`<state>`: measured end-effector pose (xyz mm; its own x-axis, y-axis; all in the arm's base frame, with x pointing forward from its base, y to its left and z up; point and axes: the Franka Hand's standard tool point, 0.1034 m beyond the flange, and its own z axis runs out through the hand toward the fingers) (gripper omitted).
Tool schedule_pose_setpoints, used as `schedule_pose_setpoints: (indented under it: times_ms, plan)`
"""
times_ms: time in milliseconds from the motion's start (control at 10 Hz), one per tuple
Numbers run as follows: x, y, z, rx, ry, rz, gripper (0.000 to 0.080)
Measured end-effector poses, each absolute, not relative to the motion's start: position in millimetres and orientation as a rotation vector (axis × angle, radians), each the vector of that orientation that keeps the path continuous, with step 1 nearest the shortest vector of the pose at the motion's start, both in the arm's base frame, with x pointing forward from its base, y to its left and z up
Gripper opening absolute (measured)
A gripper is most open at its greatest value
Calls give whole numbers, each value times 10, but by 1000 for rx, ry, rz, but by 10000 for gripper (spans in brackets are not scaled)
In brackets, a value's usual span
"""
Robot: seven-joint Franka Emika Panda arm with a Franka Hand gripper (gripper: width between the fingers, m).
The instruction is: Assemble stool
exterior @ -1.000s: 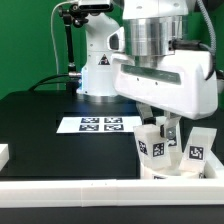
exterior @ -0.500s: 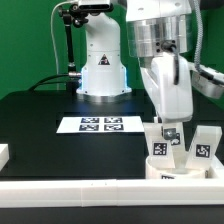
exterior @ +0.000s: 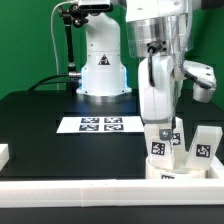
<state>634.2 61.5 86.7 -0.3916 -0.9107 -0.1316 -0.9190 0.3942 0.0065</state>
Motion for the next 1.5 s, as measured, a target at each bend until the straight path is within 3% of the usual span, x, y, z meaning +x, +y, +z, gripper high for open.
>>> schedule_pose_setpoints:
  times_ms: [100, 200, 300, 500, 800, 1500]
  plan:
    - [6340, 632, 863, -1666, 2531, 124, 337]
    - [6340, 634, 865, -1689, 2515, 123, 541]
    - [6366, 613, 937, -1750, 2455, 113, 619]
    - [6381, 628, 1062, -1783, 2406, 108, 643]
    - [6373, 635, 1038, -1937, 2283, 97, 649]
    - [6421, 691, 1128, -2668, 1468, 9, 649]
